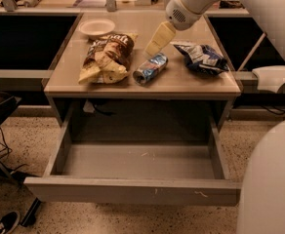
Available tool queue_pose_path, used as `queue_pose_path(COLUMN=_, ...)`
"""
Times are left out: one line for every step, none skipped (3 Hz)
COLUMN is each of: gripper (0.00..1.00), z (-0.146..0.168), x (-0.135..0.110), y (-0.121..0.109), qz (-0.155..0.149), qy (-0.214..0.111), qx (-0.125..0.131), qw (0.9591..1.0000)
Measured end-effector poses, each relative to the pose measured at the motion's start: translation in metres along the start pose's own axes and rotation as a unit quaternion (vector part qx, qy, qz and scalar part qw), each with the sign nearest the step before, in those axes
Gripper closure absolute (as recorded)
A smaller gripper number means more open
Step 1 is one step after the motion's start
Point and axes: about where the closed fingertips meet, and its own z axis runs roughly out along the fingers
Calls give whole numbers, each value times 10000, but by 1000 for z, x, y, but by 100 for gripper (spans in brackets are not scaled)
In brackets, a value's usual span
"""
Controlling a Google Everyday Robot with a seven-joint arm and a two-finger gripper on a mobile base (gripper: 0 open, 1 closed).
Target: Place redbull can into top drawer
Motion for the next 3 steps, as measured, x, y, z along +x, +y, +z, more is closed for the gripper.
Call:
queue_pose_path(gripper=0, z=31, x=7, y=-2, qz=105, qy=7, qx=-343, qw=9994)
queue_pose_path(gripper=0, z=71, x=23, y=1, qz=282, qy=93, qx=-824, qw=9962)
queue_pose_path(gripper=0, z=105, x=41, y=8, qz=451, qy=262, qx=-1239, qw=9909)
